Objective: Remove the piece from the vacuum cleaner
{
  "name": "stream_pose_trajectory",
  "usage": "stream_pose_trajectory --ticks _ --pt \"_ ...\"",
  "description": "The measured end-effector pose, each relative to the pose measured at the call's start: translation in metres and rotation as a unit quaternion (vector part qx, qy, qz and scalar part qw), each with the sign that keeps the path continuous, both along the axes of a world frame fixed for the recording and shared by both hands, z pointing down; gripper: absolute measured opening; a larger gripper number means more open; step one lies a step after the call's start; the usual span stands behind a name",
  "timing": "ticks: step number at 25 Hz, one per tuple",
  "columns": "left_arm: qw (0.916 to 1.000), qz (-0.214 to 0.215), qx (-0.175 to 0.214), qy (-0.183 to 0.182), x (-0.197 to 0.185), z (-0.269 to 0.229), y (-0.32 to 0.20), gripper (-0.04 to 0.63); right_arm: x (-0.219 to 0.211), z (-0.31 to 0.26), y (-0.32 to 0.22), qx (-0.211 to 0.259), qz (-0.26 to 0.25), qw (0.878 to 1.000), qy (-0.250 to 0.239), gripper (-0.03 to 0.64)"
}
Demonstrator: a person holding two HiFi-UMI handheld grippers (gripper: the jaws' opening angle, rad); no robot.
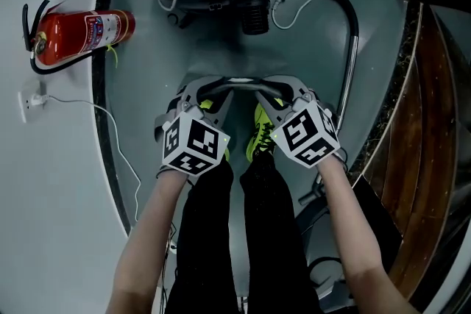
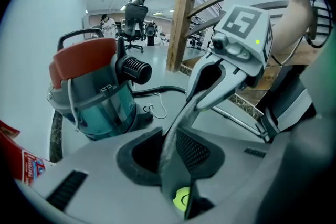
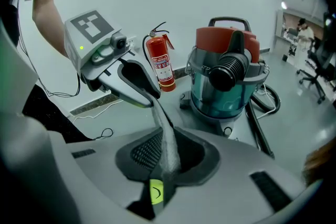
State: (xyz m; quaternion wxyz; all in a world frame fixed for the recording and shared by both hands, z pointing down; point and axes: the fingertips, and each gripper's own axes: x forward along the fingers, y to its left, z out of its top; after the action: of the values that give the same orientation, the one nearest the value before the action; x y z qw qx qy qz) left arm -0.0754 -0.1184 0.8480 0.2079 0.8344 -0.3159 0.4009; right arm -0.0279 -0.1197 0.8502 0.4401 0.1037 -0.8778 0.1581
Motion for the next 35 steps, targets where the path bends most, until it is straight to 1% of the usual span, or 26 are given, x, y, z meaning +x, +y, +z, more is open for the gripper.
stream_pose_trajectory --ticks 4,7,9,15,17,21,25,27,30,32,35 --pt "0.9999 0.008 -0.007 0.0 0.001 0.009 0.006 0.089 0.001 0.008 0.007 -0.018 0.007 1.0 0.0 0.055" --pt "0.9998 0.018 0.005 -0.01 0.0 0.013 0.007 0.09 -0.002 0.013 0.011 -0.044 0.025 0.999 -0.013 0.059" --pt "0.9998 0.017 0.009 -0.009 0.0 0.014 0.007 0.099 -0.002 0.015 0.012 -0.053 0.035 0.998 -0.018 0.066" --pt "0.9998 0.021 0.002 -0.004 0.004 0.018 0.01 0.112 0.002 0.018 0.014 -0.064 0.046 0.997 -0.021 0.095" --pt "0.9998 0.02 -0.001 -0.001 0.005 0.019 0.011 0.138 0.002 0.018 0.014 -0.068 0.05 0.996 -0.025 0.121" --pt "0.9998 0.013 0.013 0.007 0.005 0.014 0.008 0.173 0.001 0.017 0.01 -0.076 0.063 0.995 -0.033 0.13" --pt "0.9997 0.002 0.016 0.017 0.001 0.01 0.005 0.176 0.001 0.015 0.007 -0.075 0.076 0.994 -0.038 0.129" --pt "0.9995 0.001 0.028 0.018 -0.001 0.005 0.002 0.175 -0.001 0.012 0.005 -0.071 0.076 0.994 -0.039 0.129" --pt "0.9988 0.0 0.04 0.026 -0.002 -0.004 -0.004 0.141 -0.003 0.009 0.005 -0.071 0.069 0.994 -0.038 0.129" --pt "0.9982 -0.009 0.044 0.039 -0.002 -0.011 -0.008 0.082 -0.005 0.005 0.003 -0.072 0.072 0.994 -0.04 0.129" --pt "0.9974 -0.019 0.045 0.052 -0.003 -0.023 -0.013 0.043 -0.005 -0.002 0.0 -0.08 0.086 0.992 -0.044 0.129"
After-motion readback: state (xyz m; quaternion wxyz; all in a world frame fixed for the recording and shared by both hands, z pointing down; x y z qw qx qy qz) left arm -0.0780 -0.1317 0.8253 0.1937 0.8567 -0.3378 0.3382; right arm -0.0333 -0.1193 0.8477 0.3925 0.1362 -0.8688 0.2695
